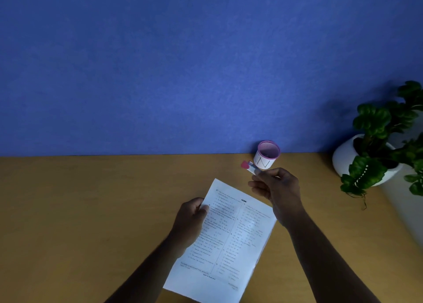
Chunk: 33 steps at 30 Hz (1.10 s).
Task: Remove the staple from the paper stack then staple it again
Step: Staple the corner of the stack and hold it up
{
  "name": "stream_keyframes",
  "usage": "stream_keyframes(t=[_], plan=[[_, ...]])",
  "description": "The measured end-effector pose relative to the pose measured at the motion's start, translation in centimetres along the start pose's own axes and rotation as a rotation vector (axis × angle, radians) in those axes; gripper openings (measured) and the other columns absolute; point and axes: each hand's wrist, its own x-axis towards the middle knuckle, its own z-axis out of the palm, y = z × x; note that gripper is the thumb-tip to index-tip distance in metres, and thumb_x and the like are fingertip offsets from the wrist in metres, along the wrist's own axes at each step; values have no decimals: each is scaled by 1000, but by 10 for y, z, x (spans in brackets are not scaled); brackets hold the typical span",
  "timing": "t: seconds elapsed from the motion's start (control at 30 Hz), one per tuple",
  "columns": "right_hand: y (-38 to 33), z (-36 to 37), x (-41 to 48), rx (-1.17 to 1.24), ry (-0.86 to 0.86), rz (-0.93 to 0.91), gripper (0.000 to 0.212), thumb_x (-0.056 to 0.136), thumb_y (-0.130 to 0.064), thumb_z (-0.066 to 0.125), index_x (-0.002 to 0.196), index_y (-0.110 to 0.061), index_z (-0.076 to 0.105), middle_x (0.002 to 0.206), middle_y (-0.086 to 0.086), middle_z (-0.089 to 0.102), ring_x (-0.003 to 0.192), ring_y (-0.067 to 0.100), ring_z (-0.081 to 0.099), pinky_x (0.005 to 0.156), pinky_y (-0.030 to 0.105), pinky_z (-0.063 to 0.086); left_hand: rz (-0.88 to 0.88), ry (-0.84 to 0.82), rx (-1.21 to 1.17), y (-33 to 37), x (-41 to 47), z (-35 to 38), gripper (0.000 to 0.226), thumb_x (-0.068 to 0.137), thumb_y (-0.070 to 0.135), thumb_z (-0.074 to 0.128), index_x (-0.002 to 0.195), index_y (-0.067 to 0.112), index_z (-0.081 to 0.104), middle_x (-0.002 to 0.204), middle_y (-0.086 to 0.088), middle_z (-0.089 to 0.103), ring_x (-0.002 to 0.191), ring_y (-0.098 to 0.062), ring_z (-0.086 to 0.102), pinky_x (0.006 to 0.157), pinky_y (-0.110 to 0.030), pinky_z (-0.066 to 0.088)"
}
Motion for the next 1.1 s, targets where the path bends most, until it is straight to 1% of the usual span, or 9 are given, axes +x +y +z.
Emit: stream_keyframes(t=[0.1,0.17,0.27,0.37,0.43,0.5,0.67,0.87,1.1], plan=[[10,-11,5,167,-3,100,17,103,-16,69,111,-2,68,105,19,81,95,37,81,79,39,63,-16,33,20,-4,3,-2,27,110,22,55,103,21,81,99,-11,85,88,-37,79,71,-36,51],[20,-21,10,177,3,139,24,109,-20,59,118,-1,68,107,19,80,98,36,80,81,38,61,-26,56,33,-6,4,-3,26,111,20,55,104,20,81,99,-8,86,93,-36,81,73,-37,53],[34,-37,16,116,57,187,25,111,-22,54,116,-2,68,104,19,78,98,34,78,82,38,60,-68,89,42,-10,5,-6,26,111,21,55,103,18,80,100,-5,86,98,-34,82,74,-37,55],[55,-52,27,-149,173,151,19,111,-24,53,115,-8,62,104,14,78,92,29,77,78,40,59,-84,142,42,-13,7,-7,27,110,17,56,96,13,79,92,-10,83,81,-26,73,70,-33,48],[74,-64,35,-455,272,64,15,109,-25,55,112,-11,59,102,16,76,86,29,73,75,47,59,-102,171,36,-13,7,-7,27,110,14,56,94,11,78,90,-10,82,78,-20,66,67,-31,43],[90,-75,41,-690,345,45,18,108,-29,53,113,-12,55,100,17,73,86,36,69,78,53,59,-116,198,25,-14,7,-7,27,110,13,56,95,10,78,93,-10,82,79,-19,66,67,-31,44],[126,-88,51,-1023,468,139,26,107,-27,55,126,-10,58,132,18,54,121,42,53,101,59,43,-130,234,14,-12,5,-6,27,111,14,56,95,6,76,91,-9,80,76,-16,62,64,-30,42],[143,-92,53,-1027,533,164,24,102,-21,60,124,-10,62,131,18,54,123,41,52,103,59,39,-102,257,-39,-17,2,-5,26,111,15,57,96,6,76,100,-20,81,79,-19,64,70,-33,43],[154,-91,50,-1053,534,194,28,101,-28,62,121,-9,62,126,17,59,121,39,53,104,59,37,-120,270,-89,-20,0,-6,25,111,15,58,97,10,78,99,-16,84,81,-21,69,72,-34,46]])
